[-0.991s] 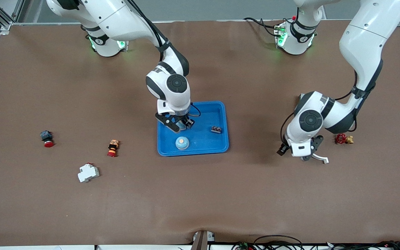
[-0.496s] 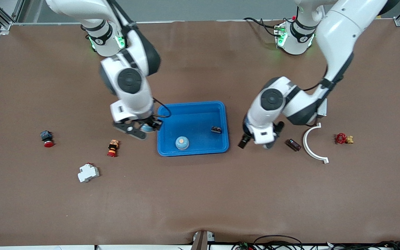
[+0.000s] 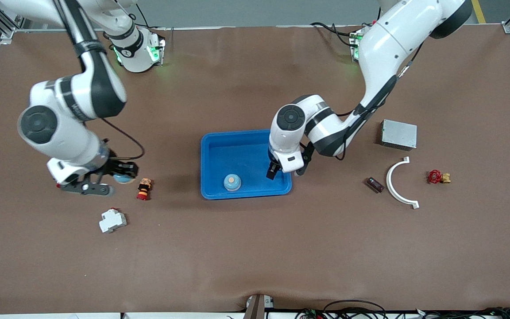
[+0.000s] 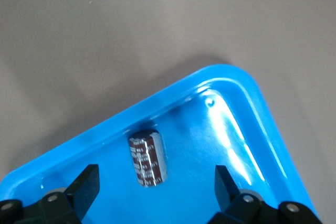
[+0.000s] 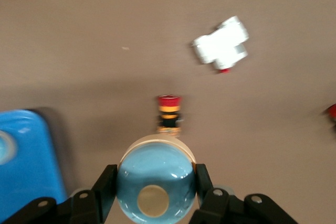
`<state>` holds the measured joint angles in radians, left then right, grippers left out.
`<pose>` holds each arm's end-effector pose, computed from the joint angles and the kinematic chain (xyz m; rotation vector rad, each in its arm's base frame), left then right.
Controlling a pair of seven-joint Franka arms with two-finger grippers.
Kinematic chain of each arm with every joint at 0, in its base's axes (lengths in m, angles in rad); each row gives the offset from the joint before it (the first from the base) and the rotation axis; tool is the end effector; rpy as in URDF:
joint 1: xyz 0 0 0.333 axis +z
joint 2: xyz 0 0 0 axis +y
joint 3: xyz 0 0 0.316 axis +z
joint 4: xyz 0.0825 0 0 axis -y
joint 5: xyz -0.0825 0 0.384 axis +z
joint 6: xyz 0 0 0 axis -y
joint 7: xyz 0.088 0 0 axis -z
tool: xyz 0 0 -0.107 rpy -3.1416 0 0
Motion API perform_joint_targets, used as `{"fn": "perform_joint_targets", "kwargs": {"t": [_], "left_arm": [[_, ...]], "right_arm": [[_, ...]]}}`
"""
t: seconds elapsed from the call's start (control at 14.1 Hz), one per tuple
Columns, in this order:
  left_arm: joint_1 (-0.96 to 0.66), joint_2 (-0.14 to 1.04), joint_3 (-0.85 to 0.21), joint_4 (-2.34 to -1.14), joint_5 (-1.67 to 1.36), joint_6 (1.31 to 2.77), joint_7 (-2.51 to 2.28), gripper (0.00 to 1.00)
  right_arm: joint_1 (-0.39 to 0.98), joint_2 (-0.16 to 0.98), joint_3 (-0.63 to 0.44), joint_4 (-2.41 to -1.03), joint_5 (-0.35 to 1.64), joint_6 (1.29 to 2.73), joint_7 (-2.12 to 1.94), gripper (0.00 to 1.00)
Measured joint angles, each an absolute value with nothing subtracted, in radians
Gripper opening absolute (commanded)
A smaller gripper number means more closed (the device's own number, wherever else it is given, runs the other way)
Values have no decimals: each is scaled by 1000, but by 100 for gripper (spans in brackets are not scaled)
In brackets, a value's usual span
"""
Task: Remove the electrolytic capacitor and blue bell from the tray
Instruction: 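Grasp the second capacitor with the left gripper while the right gripper places the bell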
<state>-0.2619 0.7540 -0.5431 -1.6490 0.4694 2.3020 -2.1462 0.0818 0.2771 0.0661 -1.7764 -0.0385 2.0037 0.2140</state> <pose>0.5143 -0.4542 0.2211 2.6030 1.6954 -0.0115 0.6207 0.0873 0.3983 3.1148 -0.0797 -0.0706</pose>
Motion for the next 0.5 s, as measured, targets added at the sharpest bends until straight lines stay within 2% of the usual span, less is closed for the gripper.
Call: {"fn": "perform_joint_targets", "kwargs": {"t": [0.07,0.28,0.42,0.5], "left_arm": [[-278,761,-524,-1649,469,2302,-2165,88],[-292,795,-510,-1648,469,2303,-2203,60],[-296,806,-505,-1643,469,2303,-2225,55],[-296,808,-504,-1643,469,2303,-2229,45]], "right_arm": [[38,277,66,-1794,-36,2011,143,0],[-44,272,67,-1897,-9,2105,25,0],[-55,259,68,-2010,-3,2216,7,0],[-60,254,68,-2060,-3,2266,-4,0]]}}
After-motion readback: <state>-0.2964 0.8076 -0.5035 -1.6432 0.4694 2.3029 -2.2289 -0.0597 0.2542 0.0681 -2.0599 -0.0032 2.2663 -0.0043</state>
